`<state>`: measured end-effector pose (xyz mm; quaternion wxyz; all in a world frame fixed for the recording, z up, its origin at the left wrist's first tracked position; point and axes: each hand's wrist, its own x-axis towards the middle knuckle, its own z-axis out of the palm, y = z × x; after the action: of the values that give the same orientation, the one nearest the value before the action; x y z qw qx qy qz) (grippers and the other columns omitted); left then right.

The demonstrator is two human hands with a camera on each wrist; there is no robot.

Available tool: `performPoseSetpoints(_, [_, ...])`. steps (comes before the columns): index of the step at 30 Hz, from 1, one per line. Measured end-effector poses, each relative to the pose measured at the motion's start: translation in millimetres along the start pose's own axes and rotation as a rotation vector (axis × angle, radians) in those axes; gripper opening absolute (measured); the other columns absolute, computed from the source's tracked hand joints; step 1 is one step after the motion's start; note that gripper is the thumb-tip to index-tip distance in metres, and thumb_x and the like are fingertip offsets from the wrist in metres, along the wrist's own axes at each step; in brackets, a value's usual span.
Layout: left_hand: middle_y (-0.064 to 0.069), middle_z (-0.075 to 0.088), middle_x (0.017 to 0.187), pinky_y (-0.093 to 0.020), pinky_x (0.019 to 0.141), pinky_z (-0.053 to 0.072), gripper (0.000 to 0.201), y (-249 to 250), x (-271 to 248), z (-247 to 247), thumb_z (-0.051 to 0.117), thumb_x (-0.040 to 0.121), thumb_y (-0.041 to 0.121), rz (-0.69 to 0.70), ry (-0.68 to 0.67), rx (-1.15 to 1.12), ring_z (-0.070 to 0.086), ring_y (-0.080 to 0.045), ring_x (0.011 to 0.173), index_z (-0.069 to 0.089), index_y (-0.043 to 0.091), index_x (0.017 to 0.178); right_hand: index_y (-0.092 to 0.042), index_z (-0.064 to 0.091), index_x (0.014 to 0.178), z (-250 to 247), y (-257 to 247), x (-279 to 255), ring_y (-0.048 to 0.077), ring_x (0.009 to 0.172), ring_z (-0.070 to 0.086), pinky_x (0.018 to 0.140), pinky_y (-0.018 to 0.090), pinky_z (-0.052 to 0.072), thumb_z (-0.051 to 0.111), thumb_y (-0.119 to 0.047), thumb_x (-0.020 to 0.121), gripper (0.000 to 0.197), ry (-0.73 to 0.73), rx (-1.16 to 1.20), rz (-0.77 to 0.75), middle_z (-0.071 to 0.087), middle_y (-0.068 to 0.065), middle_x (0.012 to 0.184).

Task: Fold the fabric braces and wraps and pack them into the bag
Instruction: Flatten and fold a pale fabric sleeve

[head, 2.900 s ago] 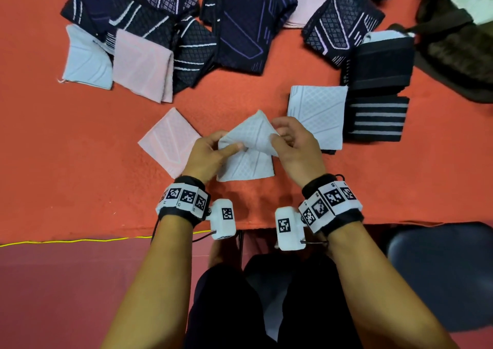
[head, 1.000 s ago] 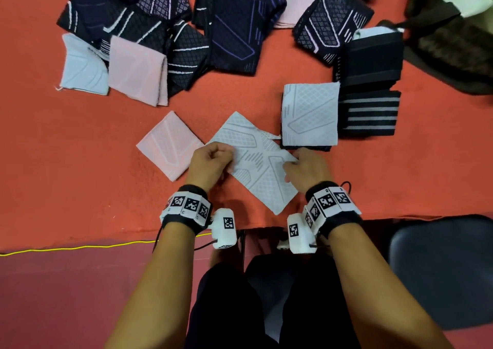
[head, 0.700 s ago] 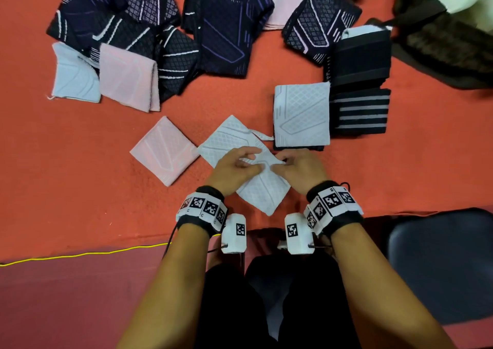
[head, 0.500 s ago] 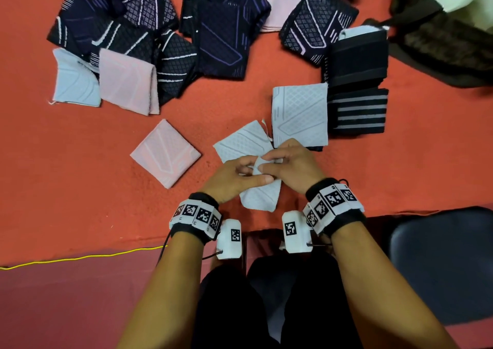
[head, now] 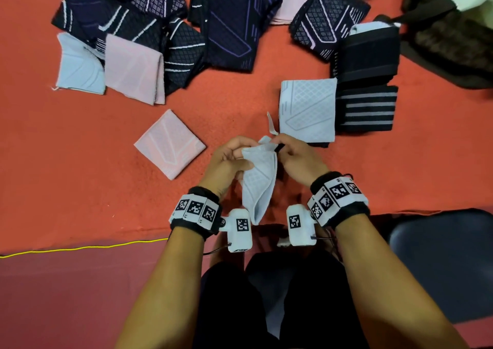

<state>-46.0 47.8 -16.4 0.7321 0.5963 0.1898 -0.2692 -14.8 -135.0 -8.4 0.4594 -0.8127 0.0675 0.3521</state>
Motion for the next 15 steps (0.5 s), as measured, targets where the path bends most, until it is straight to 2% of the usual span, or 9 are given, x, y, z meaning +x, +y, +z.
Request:
performPoseSetpoints(2, [-0.01,0.061,0.081,-0.024,0.053,0.033,0.04,0.7,-2.2,-4.9,0.055,0.071,-0.007,0.027,0.035,-0.008,0.046,-0.019,0.064,0.07,0.02,0.096,-0.026,0.06,0.088,3.5,-2.9,-1.2,0.005,0.065,0.052,0.06,0.019,0.035,0.055,-0.017,0.094,0.012,0.027,-0.034,0.04,0.059,-0.008,0.075])
performPoseSetpoints(3, [-0.011,0.063,0.084,-0.027,0.058,0.037,0.04,1.4,-3.3,-8.1,0.055,0.074,-0.009,0.039,0.054,-0.005,0.049,-0.022,0.068,0.071,0.018,0.098,-0.027,0.058,0.081,4.2,-2.6,-1.3,0.006,0.069,0.054,0.061,0.02,0.035,0.061,-0.021,0.091,0.012,0.056,-0.034,0.045,0.061,-0.008,0.077])
performPoseSetpoints(5, [-0.01,0.069,0.093,-0.032,0.075,0.048,0.043,-0.8,-4.5,-19.5,0.053,0.08,-0.017,0.059,0.08,0.03,0.059,-0.025,0.085,0.073,0.016,0.098,-0.027,0.057,0.073,4.2,-0.4,-0.7,0.007,0.072,0.053,0.063,0.019,0.035,0.071,-0.03,0.086,0.019,0.109,-0.048,0.026,0.059,-0.005,0.082])
performPoseSetpoints(7, [-0.007,0.068,0.094,-0.032,0.086,0.046,0.044,-5.1,-5.9,-31.9,0.052,0.084,-0.016,0.057,0.09,0.108,0.059,-0.022,0.093,0.074,0.017,0.1,-0.028,0.058,0.071,4.2,-1.0,-1.1,0.005,0.08,0.051,0.068,0.015,0.035,0.078,-0.036,0.082,0.024,0.136,-0.058,0.005,0.051,-0.004,0.092])
performPoseSetpoints(9, [-0.005,0.065,0.09,-0.034,0.085,0.045,0.041,-6.1,-9.1,-39.4,0.052,0.089,-0.012,0.005,0.08,0.129,0.057,-0.021,0.09,0.074,0.019,0.106,-0.027,0.062,0.07,7.3,-3.6,-0.5,0.003,0.092,0.05,0.077,0.01,0.035,0.083,-0.031,0.079,0.023,0.147,0.006,-0.031,0.048,-0.004,0.105])
performPoseSetpoints(10, [0.0,0.065,0.086,-0.032,0.082,0.047,0.039,-5.4,-11.6,-41.8,0.051,0.092,-0.01,-0.036,0.075,0.116,0.058,-0.017,0.086,0.072,0.018,0.109,-0.024,0.064,0.07,10.0,-5.7,0.2,0.004,0.1,0.05,0.083,0.008,0.034,0.084,-0.028,0.078,0.022,0.157,0.027,-0.065,0.049,-0.004,0.112])
performPoseSetpoints(12, [0.006,0.066,0.083,-0.024,0.075,0.051,0.028,-4.7,-17.0,-44.7,0.052,0.099,0.001,-0.07,0.085,0.105,0.061,-0.01,0.081,0.069,0.015,0.115,-0.019,0.065,0.069,17.1,-11.9,2.6,0.01,0.114,0.048,0.092,0.013,0.034,0.083,-0.025,0.079,0.021,0.183,0.007,-0.141,0.055,-0.003,0.121])
performPoseSetpoints(13, [0.003,0.069,0.09,-0.024,0.077,0.053,0.023,-5.2,-19.4,-45.9,0.054,0.1,0.01,-0.066,0.097,0.114,0.064,-0.011,0.085,0.068,0.017,0.116,-0.015,0.065,0.069,20.8,-14.9,4.1,0.013,0.113,0.051,0.093,0.018,0.037,0.082,-0.023,0.08,0.022,0.193,-0.004,-0.171,0.06,-0.002,0.117])
performPoseSetpoints(15, [-0.002,0.071,0.109,-0.026,0.085,0.054,0.022,-8.7,-23.1,-53.0,0.061,0.097,0.028,-0.058,0.106,0.107,0.066,-0.014,0.101,0.067,0.022,0.118,-0.009,0.065,0.069,26.5,-20.0,6.5,0.013,0.092,0.061,0.083,0.024,0.045,0.079,-0.024,0.082,0.025,0.212,-0.002,-0.179,0.068,0.0,0.092])
